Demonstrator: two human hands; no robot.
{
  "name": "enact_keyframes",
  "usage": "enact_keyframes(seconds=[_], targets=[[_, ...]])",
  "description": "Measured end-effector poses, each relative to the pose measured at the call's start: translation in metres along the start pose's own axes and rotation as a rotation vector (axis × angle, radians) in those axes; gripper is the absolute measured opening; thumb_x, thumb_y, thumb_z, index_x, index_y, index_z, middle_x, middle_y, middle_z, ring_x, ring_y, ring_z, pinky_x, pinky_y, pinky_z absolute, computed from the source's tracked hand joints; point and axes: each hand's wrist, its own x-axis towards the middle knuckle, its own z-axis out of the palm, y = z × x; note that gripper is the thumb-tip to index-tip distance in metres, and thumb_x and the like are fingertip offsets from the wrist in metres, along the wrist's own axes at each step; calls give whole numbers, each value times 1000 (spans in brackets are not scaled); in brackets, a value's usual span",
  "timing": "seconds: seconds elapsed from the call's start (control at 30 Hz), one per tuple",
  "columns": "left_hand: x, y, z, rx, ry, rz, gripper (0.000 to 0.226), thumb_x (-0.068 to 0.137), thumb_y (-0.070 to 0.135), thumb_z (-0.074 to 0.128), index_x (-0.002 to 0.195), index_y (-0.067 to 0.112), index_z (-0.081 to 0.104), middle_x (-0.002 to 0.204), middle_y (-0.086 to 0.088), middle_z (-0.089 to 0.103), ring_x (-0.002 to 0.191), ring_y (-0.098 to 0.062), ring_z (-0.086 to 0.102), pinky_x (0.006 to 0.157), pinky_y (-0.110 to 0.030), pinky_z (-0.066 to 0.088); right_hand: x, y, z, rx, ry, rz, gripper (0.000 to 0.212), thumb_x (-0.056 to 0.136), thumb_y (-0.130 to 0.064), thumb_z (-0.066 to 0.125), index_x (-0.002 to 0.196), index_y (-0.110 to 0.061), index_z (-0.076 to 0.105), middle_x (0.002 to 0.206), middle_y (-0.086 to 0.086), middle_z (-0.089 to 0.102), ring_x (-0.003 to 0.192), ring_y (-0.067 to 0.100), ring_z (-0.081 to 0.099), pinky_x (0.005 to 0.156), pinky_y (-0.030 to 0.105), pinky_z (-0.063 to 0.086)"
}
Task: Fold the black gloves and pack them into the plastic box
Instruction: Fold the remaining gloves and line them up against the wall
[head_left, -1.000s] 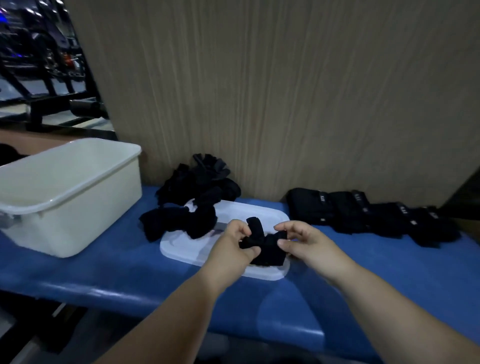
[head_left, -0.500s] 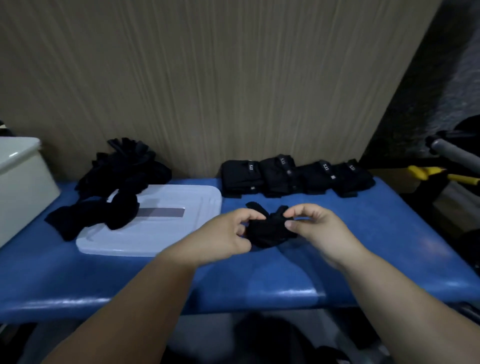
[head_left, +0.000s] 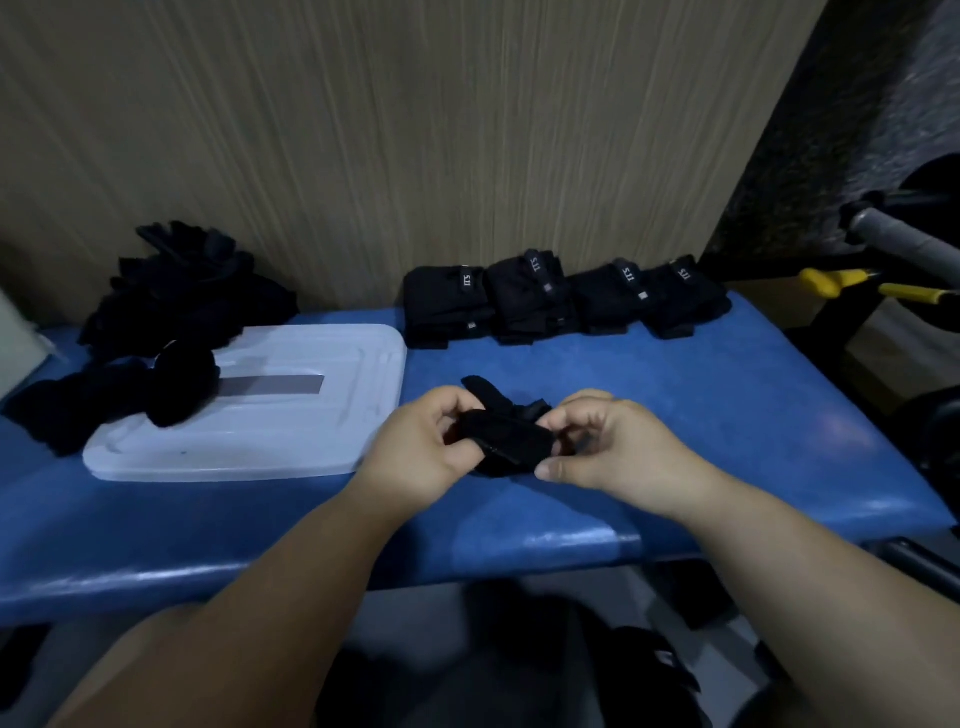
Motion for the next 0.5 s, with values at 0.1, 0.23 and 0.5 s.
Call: enact_keyframes(seconds=[0.1, 0.23, 0.5], targets=[[1, -1, -1, 86, -134, 34, 30, 78, 5, 67, 81, 34, 60, 73, 15, 64, 66, -7, 62, 66, -29, 50, -1, 6, 1, -110, 94, -14, 21, 65, -13, 87, 71, -24, 71, 83, 1, 60, 68, 9, 57, 69, 20, 46], [3, 0, -13, 61, -407, 28, 33, 71, 22, 59, 101, 36, 62, 96, 5, 59, 77, -8, 56, 71, -22, 44, 2, 14, 0, -187, 292, 34, 25, 67, -20, 86, 60, -35, 67, 74, -7, 65, 69, 6, 59, 66, 16, 44], [2, -3, -12, 152, -196, 35, 10, 84, 21, 72, 88, 30, 69, 95, 2, 62, 82, -16, 60, 86, -37, 52, 6, 11, 11, -219, 347, 66, 22, 69, -17, 79, 57, -15, 60, 59, -2, 63, 51, 4, 49, 50, 17, 40]])
